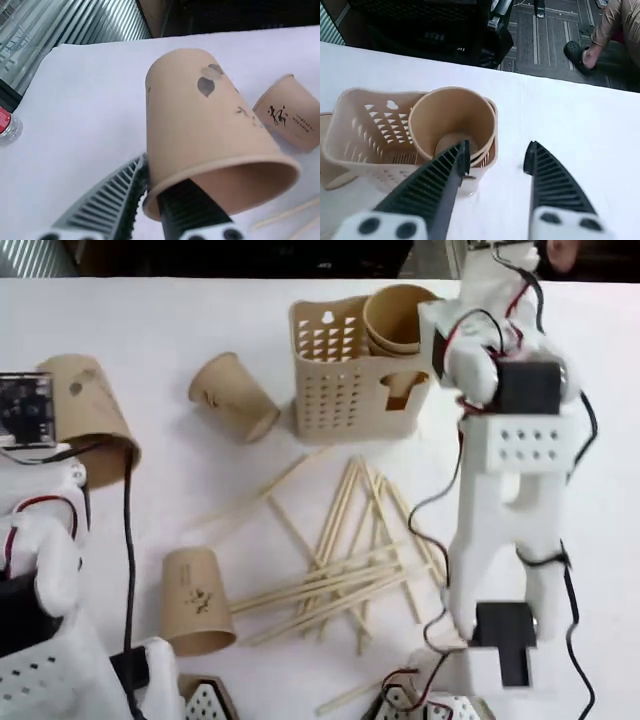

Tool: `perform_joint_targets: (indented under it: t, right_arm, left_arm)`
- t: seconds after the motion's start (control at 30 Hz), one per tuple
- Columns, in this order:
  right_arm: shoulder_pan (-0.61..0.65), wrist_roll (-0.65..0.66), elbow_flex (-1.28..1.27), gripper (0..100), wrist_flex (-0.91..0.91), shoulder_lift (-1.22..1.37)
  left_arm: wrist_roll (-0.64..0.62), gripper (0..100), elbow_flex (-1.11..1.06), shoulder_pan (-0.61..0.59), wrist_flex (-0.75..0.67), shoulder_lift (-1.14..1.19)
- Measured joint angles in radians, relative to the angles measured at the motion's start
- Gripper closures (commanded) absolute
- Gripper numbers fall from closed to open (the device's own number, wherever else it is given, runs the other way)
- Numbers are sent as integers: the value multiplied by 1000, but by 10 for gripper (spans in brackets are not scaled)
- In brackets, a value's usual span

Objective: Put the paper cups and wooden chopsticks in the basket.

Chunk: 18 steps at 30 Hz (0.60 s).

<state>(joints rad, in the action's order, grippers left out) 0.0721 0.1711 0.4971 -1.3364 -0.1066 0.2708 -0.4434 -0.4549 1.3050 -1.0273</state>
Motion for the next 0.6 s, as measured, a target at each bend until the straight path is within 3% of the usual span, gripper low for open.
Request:
perform_joint_targets:
  t: [0.27,0.6]
  right_arm:
    - [-31,-5,-37,818,-244,-78]
    - [-213,-193,-400,818,-147,-80]
  left_arm:
    - [-144,978,195,239,44,-2]
    - [-232,979,252,634,-106,18]
